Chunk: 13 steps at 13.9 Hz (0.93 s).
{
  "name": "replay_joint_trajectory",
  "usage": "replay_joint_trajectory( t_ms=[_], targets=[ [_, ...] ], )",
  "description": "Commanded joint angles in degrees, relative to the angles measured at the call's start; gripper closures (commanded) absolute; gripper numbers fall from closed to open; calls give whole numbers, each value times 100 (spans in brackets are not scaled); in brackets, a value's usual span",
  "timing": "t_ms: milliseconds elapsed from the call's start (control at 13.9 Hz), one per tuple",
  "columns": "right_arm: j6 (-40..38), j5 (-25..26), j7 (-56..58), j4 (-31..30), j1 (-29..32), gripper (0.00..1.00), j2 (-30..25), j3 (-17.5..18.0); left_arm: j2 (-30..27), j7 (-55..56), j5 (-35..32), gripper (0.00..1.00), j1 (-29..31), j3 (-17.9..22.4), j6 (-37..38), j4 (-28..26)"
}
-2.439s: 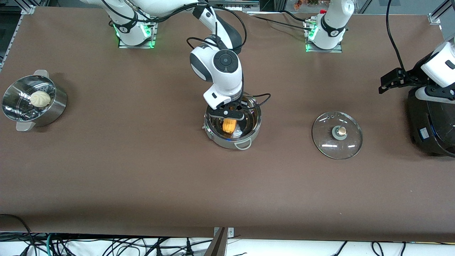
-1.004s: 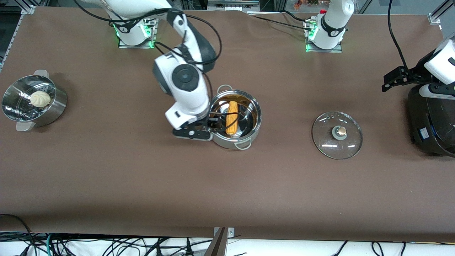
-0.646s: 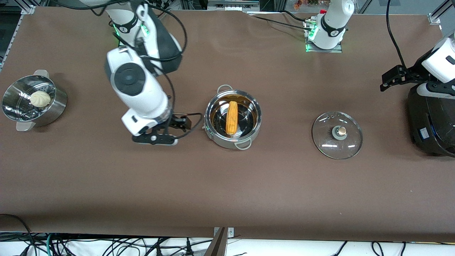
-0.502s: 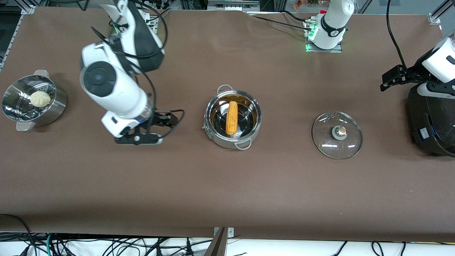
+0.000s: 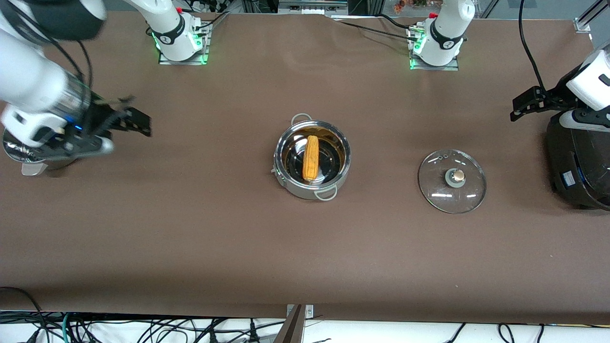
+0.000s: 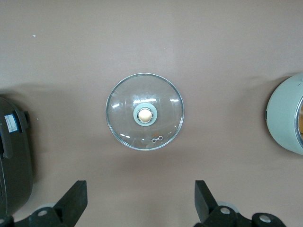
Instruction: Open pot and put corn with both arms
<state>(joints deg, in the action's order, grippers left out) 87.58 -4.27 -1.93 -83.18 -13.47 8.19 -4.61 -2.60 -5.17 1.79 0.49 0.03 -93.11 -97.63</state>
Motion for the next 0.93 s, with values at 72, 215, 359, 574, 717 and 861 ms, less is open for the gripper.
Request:
replay_joint_trajectory(
  t_ms=[72,215,359,574,717,861],
  targets=[
    [-241,207,535,-576,872,0,-791,540,14,-10,-153,0,-5,-20,135,112],
    [-241,408,728,-611,925,0,-889,549,14,-2,-161,0,-5,-20,135,112],
    [-241,427,764,-541,925,0,-854,497,14,-2,-161,0,-14,-20,135,113],
    [-189,418,668,-418,917,0,-731,505,14,-2,-161,0,-14,-20,179,121],
    [-154,436,650,-418,934,0,-660,505,14,-2,-161,0,-14,-20,188,121],
    [-153,444,667,-409,917,0,-643,505,14,7,-161,0,-40,-64,223,121]
  ],
)
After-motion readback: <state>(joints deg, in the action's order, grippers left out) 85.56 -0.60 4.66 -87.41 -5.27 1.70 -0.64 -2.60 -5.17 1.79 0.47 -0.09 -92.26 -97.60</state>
